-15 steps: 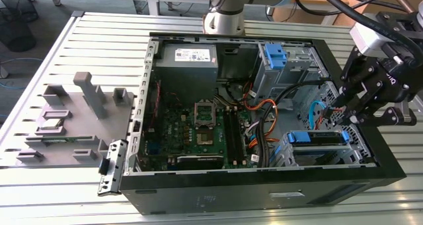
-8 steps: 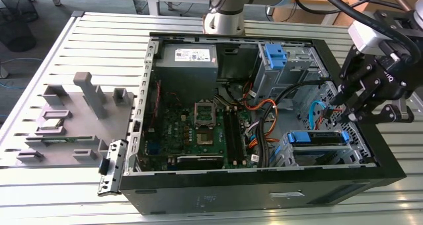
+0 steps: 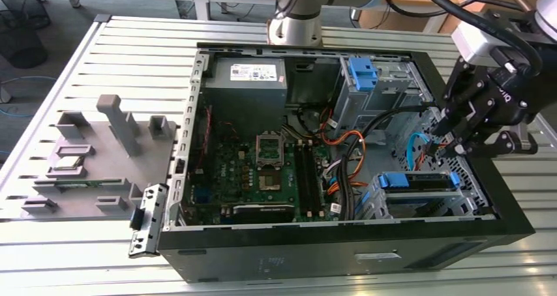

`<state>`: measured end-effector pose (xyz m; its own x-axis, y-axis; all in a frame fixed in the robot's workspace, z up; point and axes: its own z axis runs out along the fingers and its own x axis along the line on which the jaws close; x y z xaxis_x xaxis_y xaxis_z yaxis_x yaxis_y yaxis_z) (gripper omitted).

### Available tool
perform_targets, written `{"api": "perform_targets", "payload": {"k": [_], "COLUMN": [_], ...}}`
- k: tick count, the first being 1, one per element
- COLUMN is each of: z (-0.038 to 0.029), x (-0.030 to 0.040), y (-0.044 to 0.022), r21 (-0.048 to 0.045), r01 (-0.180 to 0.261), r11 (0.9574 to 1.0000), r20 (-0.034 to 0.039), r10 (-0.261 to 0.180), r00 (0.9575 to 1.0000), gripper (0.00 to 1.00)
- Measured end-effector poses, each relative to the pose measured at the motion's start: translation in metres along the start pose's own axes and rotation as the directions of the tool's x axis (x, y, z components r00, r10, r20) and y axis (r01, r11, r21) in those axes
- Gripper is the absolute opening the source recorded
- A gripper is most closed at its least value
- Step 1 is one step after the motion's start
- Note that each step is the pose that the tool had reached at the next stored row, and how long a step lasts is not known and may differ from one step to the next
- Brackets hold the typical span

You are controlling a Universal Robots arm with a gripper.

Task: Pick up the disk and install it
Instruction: 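Insert the first disk wire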

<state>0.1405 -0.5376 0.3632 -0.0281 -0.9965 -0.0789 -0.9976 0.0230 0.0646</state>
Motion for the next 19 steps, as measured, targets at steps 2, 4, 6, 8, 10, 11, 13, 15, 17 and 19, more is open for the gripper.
{"api": "perform_targets", "payload": {"k": [2,4,6,8,10,11,13,15,17,19], "z": [0.0016,0.0026,0.0035,0.0046,0.006,0.0064,0.0064,0.0064,0.0064,0.0064], "x": [-0.0018,-0.0027,-0.0034,-0.0042,-0.0052,-0.0056,-0.0058,-0.0059,-0.006,-0.006], "y": [0.0,-0.0001,-0.0001,-0.0001,-0.0002,-0.0002,-0.0002,-0.0002,-0.0002,-0.0002], "r21": [-0.0032,-0.0077,-0.0117,-0.0153,-0.0194,-0.0206,-0.0208,-0.0208,-0.0208,-0.0208], "r01": [-0.001,-0.003,-0.004,-0.005,-0.006,-0.006,-0.006,-0.006,-0.006,-0.006], "r11": [1.0,1.0,0.9999,0.9999,0.9998,0.9998,0.9998,0.9998,0.9998,0.9998], "r20": [-0.0145,-0.0298,-0.0413,-0.0519,-0.0542,-0.0544,-0.0548,-0.055,-0.055,-0.0549], "r10": [0.001,0.003,0.003,0.004,0.004,0.005,0.005,0.005,0.005,0.005], "r00": [0.9999,0.9996,0.9991,0.9986,0.9985,0.9985,0.9985,0.9985,0.9985,0.9985], "gripper": [0.42,0.42,0.42,0.42,0.42,0.42,0.42,0.42,0.42,0.42]}}
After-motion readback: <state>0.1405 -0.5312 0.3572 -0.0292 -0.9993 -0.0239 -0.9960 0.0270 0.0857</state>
